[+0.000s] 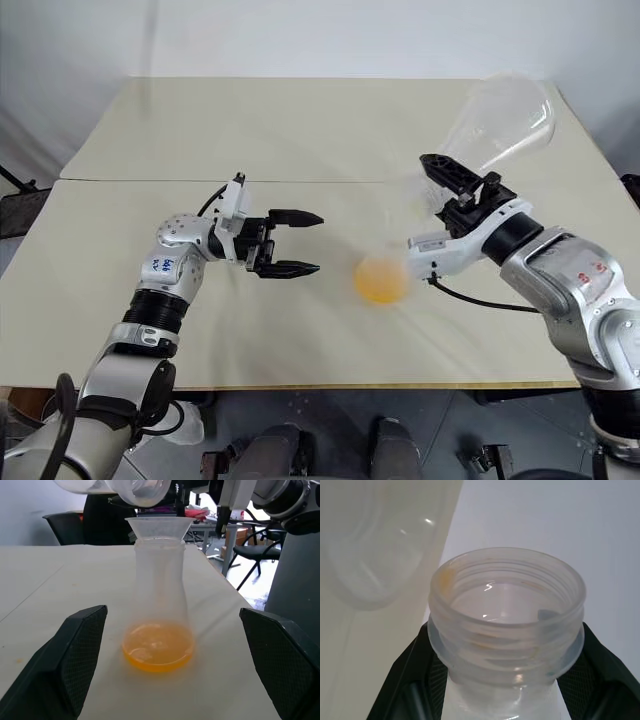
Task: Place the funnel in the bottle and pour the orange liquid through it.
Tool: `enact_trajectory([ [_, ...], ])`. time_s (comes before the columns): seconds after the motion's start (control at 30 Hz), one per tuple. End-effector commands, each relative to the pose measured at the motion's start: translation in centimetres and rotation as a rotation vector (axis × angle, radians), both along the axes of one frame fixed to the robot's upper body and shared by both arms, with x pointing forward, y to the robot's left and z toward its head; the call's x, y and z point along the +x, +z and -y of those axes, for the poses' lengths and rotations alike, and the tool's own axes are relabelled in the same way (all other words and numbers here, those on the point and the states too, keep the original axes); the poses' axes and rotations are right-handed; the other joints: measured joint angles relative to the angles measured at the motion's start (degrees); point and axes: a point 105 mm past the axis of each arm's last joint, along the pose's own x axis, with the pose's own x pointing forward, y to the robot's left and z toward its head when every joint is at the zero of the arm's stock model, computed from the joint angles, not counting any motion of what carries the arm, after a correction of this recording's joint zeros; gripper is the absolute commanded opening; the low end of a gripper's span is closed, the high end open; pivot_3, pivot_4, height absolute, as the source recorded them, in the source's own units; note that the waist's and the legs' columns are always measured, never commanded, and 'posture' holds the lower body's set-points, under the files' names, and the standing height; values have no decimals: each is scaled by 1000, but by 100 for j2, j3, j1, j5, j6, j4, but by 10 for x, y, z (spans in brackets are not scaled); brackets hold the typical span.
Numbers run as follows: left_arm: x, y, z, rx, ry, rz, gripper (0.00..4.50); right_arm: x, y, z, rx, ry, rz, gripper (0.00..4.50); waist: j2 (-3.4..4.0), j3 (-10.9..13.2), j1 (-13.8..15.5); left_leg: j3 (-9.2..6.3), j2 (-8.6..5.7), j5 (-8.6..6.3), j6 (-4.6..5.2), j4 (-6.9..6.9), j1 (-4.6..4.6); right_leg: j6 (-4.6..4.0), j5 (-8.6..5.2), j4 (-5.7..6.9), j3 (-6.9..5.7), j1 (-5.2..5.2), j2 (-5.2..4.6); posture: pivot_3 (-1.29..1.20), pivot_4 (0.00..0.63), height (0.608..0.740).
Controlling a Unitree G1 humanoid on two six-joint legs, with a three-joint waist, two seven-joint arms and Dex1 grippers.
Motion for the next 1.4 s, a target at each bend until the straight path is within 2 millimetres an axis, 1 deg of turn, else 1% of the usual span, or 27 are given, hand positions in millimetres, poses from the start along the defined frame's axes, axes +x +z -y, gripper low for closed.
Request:
enact_trajectory([
  [0.03, -1, 13, 1, 2, -15, 67, 4500, -11, 15, 0, 188, 13, -23, 2471, 0, 0, -1, -1, 0, 0, 0, 1, 0, 0, 0, 2, 0, 0, 0, 0, 150, 740],
  [0.2, -1, 13, 2, 2, -16, 67, 4500, -11, 25, 7, 522, 9, -92, 2471, 0, 0, 2, -6, -2, 0, 0, 3, 1, 0, 0, 11, -1, 0, -1, 0, 150, 740],
  [0.23, -1, 13, 2, 2, -16, 67, 4500, -9, 27, 14, 639, -8, -107, 2471, 0, 0, 0, -7, -3, 0, 0, 5, 1, 0, 0, 13, -1, 0, -1, 0, 150, 740],
  [0.3, -1, 13, 3, 2, -16, 67, 4500, -3, 26, 29, 876, -32, -172, 2471, 0, 0, -1, -8, -2, 0, 0, 6, 3, 0, 0, 19, -1, 0, -1, 0, 150, 740],
  [0.37, 0, 14, 3, 2, -16, 67, 4500, 5, 16, 52, 1149, -72, -253, 2471, 0, 0, 7, -12, -3, 0, 0, 8, 5, 0, 0, 27, -1, 0, -2, 0, 150, 740],
  [0.43, -1, 14, 3, 1, -16, 67, 4500, 8, 7, 69, 1295, -101, -280, 2471, 0, 0, 15, -17, -4, 0, 0, 11, 4, 0, 0, 32, -2, 0, -4, 0, 150, 740],
  [0.53, -1, 15, 3, 1, -17, 67, 4500, 10, -1, 90, 1426, -129, -278, 2471, 1, 0, -2, -15, -14, 0, 0, 7, 4, 0, 0, 32, 4, -2, -9, 0, 150, 740],
  [0.6, -2, 15, 2, 4, -15, 66, 4500, 12, -6, 113, 1552, -135, -254, 2471, 1, 0, -10, -14, -15, 0, 0, 3, 7, 0, 1, 33, 5, -4, -9, 0, 150, 740],
  [0.7, -2, 15, 0, 7, -13, 64, 4500, 15, -13, 128, 1639, -122, -255, 2471, 1, 0, -16, -13, -14, 0, 0, 0, 10, 0, 0, 34, 5, -4, -8, 0, 150, 740],
  [0.77, -2, 14, 0, 11, -11, 62, 4500, 16, -18, 133, 1661, -119, -264, 2471, 1, -1, -34, -10, -13, 0, 0, -2, 12, 0, 0, 34, 7, -5, -8, 0, 150, 740],
  [0.9, -2, 15, 0, 10, -8, 60, 4500, 20, -36, 149, 1702, -152, -284, 2471, 1, -1, -48, -10, -13, 0, 0, -3, 14, 0, 0, 37, 6, -5, -8, 0, 150, 740],
  [0.97, -2, 15, -1, 11, -5, 60, 4500, 20, -38, 155, 1716, -161, -273, 2471, 1, -1, -48, -10, -14, 0, 0, -3, 13, 1, 0, 37, 7, -5, -9, 0, 150, 740],
  [1.03, -2, 15, -1, 13, -2, 59, 4500, 19, -38, 158, 1731, -156, -271, 3231, 1, -1, -56, -8, -13, 0, 0, -3, 15, 1, 1, 37, 9, -5, -9, 0, 150, 740],
  [1.07, -2, 15, -1, 13, 0, 58, 4500, 19, -38, 158, 1732, -155, -271, 3486, 1, -1, -53, -9, -13, 0, 0, -2, 14, 1, 1, 37, 9, -5, -9, 0, 150, 740],
  [1.1, -2, 15, -1, 13, 2, 57, 4500, 18, -38, 158, 1724, -158, -269, 3887, 1, -1, -51, -10, -12, 0, 0, -3, 14, 1, 1, 37, 8, -5, -9, 0, 150, 740],
  [1.17, -2, 14, -1, 15, 9, 52, 4500, 17, -37, 158, 1713, -165, -266, 4472, 1, -1, -51, -10, -10, 0, 0, -3, 14, 1, 1, 37, 7, -5, -9, 0, 150, 740],
  [1.4, 3, 19, 0, -19, 44, 16, 4500, 12, -17, 151, 1665, -140, -241, 4472, 1, -1, -50, -9, -9, 0, 0, -2, 14, 1, 1, 37, 9, -5, -9, 0, 150, 740],
])
